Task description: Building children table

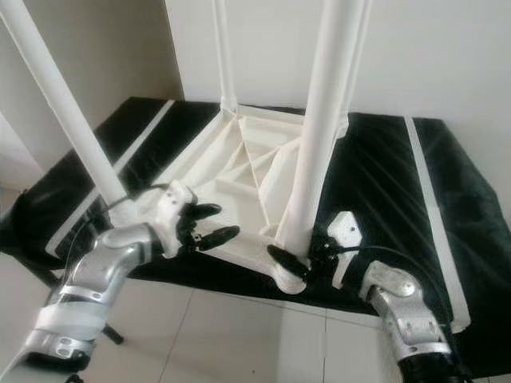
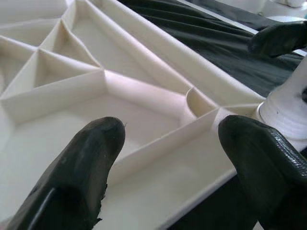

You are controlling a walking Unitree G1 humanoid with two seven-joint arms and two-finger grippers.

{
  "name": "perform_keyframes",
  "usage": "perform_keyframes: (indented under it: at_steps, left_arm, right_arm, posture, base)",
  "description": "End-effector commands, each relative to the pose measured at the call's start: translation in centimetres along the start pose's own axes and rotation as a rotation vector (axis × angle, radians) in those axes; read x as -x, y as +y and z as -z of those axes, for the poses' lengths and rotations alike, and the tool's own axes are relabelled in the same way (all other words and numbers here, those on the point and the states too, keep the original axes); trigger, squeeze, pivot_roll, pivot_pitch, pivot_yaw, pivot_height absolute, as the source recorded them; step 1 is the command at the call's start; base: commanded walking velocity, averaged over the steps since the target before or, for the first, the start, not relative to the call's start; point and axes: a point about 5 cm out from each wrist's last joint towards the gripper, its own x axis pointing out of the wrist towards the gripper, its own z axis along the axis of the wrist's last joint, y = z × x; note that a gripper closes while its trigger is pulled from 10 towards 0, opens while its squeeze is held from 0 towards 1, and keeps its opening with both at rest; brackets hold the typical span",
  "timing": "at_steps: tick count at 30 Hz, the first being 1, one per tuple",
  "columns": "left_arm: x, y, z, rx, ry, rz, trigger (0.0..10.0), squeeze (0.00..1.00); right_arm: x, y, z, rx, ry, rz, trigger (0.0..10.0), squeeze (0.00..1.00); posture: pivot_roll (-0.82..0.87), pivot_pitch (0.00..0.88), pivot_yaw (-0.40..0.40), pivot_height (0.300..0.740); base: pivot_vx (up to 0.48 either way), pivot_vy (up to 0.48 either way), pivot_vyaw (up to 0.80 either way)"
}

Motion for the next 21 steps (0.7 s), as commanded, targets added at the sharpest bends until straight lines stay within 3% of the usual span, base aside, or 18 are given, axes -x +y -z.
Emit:
perform_keyframes:
  at_steps: [1,5,6,13,14,15,16,17,18,19,20,21]
  left_arm:
    - [-0.2,0.1,-0.1,0.018,0.0,0.0,10.0,0.0]
    - [-0.6,-0.6,0.1,-0.015,0.035,0.03,10.0,0.0]
    - [-1.1,-1.5,0.4,-0.019,0.03,0.046,10.0,0.0]
    - [-1.9,-2.6,0.4,0.01,0.008,0.054,10.0,0.0]
    - [-2.1,-3.1,0.5,-0.049,-0.009,0.06,10.0,0.0]
    - [-2.1,-3.1,0.5,-0.049,-0.009,0.06,10.0,0.0]
    - [-2.3,-3.7,0.6,-0.133,-0.005,0.061,10.0,0.0]
    - [-2.3,-3.7,0.6,-0.133,-0.005,0.061,10.0,0.0]
    - [-2.8,-4.5,0.6,-0.135,-0.018,0.083,10.0,0.0]
    - [-3.2,-5.1,0.7,-0.128,-0.016,0.096,10.0,0.0]
    - [-3.2,-5.1,0.7,-0.128,-0.016,0.096,10.0,0.0]
    - [-3.5,-5.6,0.7,-0.121,-0.012,0.103,10.0,0.0]
  right_arm:
    - [0.7,-1.1,0.1,0.019,0.011,0.069,10.0,0.0]
    - [1.4,-2.0,0.2,0.024,0.013,0.128,10.0,0.0]
    - [1.9,-2.5,0.6,0.03,0.018,0.171,10.0,0.0]
    - [1.8,-2.8,0.3,-0.006,-0.019,0.207,10.0,0.0]
    - [1.7,-2.6,0.5,-0.015,-0.015,0.221,10.0,0.0]
    - [1.7,-2.6,0.5,-0.015,-0.015,0.221,10.0,0.0]
    - [1.6,-2.4,0.8,-0.038,-0.013,0.225,10.0,0.0]
    - [1.6,-2.4,0.8,-0.038,-0.013,0.225,10.0,0.0]
    - [1.3,-2.1,1.2,-0.045,-0.007,0.229,3.6,0.0]
    - [1.1,-1.9,1.4,-0.04,-0.003,0.229,2.0,0.0]
    - [1.1,-1.9,1.4,-0.04,-0.003,0.229,2.0,0.0]
    - [0.9,-1.8,1.5,-0.049,0.0,0.232,0.0,0.0]
  posture:
    - [-0.03,0.025,0.082,0.74]
    - [-0.03,0.027,0.08,0.74]
    - [-0.04,0.034,0.073,0.74]
    - [-0.05,0.041,0.058,0.74]
    - [-0.05,0.032,0.05,0.74]
    - [-0.05,0.032,0.05,0.74]
    - [-0.04,0.026,0.049,0.74]
    - [-0.04,0.026,0.049,0.74]
    - [-0.04,0.023,0.046,0.74]
    - [-0.04,0.02,0.045,0.74]
    - [-0.04,0.02,0.045,0.74]
    - [-0.04,0.017,0.044,0.74]
  base:
    - [0.0,0.0,0.0]
    - [0.0,0.0,0.0]
    - [0.0,0.0,0.0]
    - [0.0,0.0,0.0]
    - [0.0,0.0,0.0]
    - [0.0,0.0,0.0]
    - [0.0,0.0,0.0]
    - [0.0,0.0,0.0]
    - [0.0,0.0,0.0]
    - [0.0,0.0,0.0]
    - [0.0,0.0,0.0]
    - [0.0,0.0,0.0]
